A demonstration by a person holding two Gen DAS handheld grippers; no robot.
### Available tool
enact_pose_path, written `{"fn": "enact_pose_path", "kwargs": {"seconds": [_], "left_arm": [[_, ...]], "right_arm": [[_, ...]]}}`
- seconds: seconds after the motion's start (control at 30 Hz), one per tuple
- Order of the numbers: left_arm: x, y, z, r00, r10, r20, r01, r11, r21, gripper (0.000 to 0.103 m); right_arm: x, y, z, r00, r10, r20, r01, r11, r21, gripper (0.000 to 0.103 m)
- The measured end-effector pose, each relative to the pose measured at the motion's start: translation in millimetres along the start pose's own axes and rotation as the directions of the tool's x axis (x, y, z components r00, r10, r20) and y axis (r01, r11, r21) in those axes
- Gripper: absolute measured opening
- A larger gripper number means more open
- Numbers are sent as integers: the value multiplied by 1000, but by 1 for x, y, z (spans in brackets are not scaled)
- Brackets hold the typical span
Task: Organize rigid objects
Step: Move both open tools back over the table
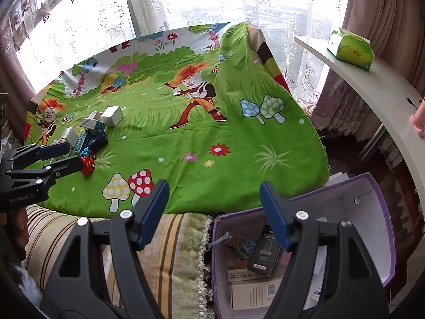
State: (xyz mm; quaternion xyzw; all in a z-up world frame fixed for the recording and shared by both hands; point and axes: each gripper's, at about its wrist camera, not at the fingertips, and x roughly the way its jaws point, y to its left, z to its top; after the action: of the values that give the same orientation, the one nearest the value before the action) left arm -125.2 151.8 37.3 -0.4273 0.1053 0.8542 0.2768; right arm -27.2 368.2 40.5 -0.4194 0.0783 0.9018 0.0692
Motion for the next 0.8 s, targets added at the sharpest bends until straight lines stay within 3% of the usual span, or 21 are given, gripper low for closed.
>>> {"fn": "enact_pose_path", "kwargs": {"seconds": [0.13, 0.3, 0.53, 0.8], "left_arm": [[-3, 56, 0, 994, 109, 10, -107, 988, -107, 62], [-10, 114, -6, 981, 192, 13, -184, 956, -228, 68], [-9, 170, -12, 964, 267, -10, -256, 910, -325, 81], [11, 228, -34, 956, 280, -89, -289, 840, -460, 83]], "right_arm": [[14, 34, 13, 999, 46, -11, -46, 998, -49, 74], [31, 74, 25, 996, 84, -32, -87, 990, -109, 74], [50, 124, 38, 991, 122, -63, -132, 969, -207, 74], [80, 177, 44, 977, 163, -137, -196, 942, -274, 74]]}}
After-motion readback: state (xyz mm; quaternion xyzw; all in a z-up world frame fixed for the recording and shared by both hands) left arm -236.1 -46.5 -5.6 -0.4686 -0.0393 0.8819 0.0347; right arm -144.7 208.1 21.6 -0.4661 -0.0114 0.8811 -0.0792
